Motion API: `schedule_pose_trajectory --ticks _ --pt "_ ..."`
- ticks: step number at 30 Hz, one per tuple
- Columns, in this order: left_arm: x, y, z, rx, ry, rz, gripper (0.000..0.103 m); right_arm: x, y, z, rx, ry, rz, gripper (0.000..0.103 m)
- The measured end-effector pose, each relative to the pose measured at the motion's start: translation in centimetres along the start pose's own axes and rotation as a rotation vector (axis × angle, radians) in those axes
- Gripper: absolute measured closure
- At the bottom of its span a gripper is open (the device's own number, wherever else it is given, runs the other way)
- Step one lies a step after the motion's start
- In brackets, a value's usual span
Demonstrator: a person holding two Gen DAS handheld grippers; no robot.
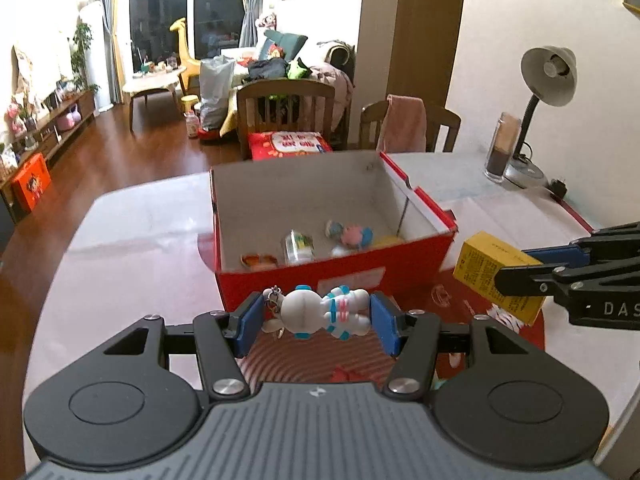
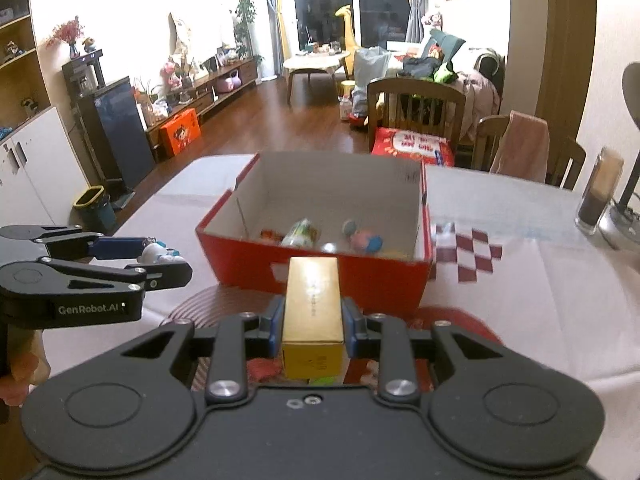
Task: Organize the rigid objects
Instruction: 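Carry astronaut keychain and yellow box into the red box and release both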
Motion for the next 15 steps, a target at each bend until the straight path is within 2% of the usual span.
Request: schedule_pose_trajectory --ticks 8,15 --pt "-2.3 -0.1 -3.2 -0.012 -0.007 -0.030 0.046 -2.1 -2.2 -2.8 0.004 -0.026 0.002 0.075" --pt "-5.8 0.5 -5.3 0.004 0.017 -0.062 0.046 -4.9 -4.2 -4.4 -0.005 -0.009 0.001 0.075"
Point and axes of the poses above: each gripper's, at about its wrist camera, not at the fingertips, and x roughly against the way its jaws point, y to its left, z to its underside, the point moved 6 cm from there along -x, roughly the way its jaws point, and after that the axes turned 1 degree about -z, right-handed, at the moved point
